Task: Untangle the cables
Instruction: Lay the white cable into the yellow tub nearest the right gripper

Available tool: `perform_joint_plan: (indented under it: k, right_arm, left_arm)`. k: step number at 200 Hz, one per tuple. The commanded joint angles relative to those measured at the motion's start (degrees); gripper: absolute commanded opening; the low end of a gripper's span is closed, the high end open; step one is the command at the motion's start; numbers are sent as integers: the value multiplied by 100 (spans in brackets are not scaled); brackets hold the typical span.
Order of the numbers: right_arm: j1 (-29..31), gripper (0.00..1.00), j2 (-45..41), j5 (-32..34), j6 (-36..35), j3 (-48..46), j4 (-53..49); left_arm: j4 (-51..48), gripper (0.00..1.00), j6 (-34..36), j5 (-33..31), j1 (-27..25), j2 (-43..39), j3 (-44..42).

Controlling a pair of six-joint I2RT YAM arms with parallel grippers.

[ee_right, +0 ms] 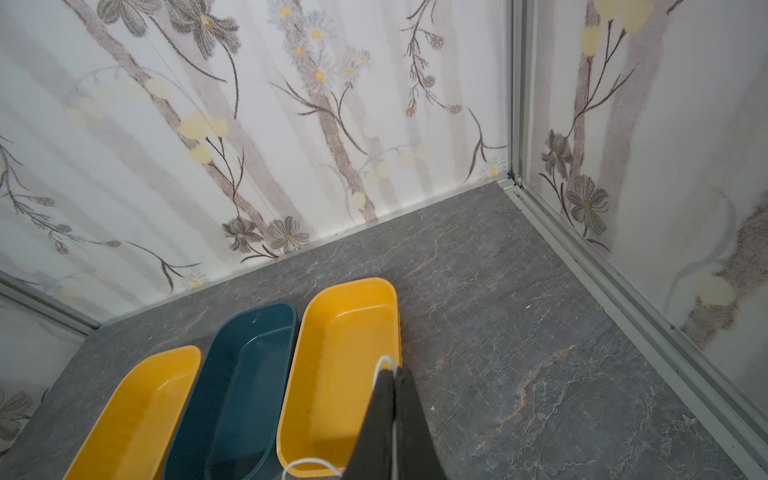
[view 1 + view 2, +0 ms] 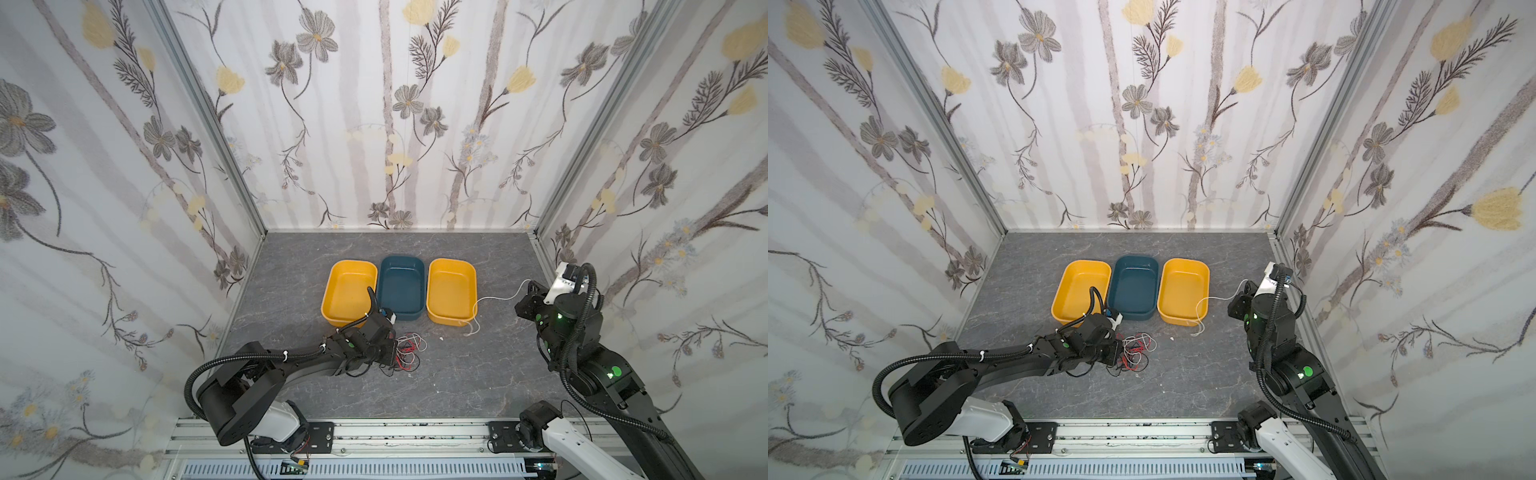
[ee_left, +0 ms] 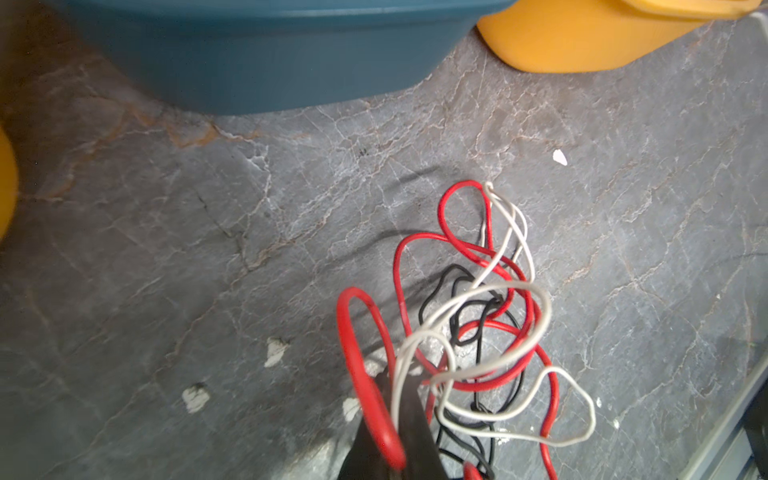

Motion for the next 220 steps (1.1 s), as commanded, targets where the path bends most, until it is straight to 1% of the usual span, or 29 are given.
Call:
perform_joint_plan:
  k: [1, 20, 56, 86, 99, 127, 153, 196, 220]
  right_arm:
    - [-25, 0, 67, -383, 239, -143, 66]
    - [-24, 0, 120, -640, 284, -265, 116]
    - [-28, 0, 177, -1721, 303, -504, 328]
    - [-22, 0, 244, -2042, 337, -509, 543]
    - [-21, 0, 295, -2010, 294, -421, 642]
    - [-54, 0, 644, -1702, 18, -182, 815]
    - [-166, 0, 1149, -1876, -137, -66, 1203]
    - [-413, 0, 2183, -1827, -302, 152, 1661]
    - [-437, 0, 2940, -1382, -419, 365, 1675]
  left_arm:
    - [5, 4, -3, 11, 11, 7, -7]
    - [54, 6, -3, 62, 11, 88, -7]
    - [189, 7, -55, 136, 4, 123, -44]
    - [287, 7, -71, 165, 4, 185, -47]
    - [307, 7, -83, 184, 8, 218, -38]
    - [382, 7, -91, 223, 10, 251, -42]
    - [462, 7, -117, 289, 7, 262, -48]
    - [728, 7, -216, 389, -6, 123, -238]
    - [753, 7, -230, 394, 1, 49, -274]
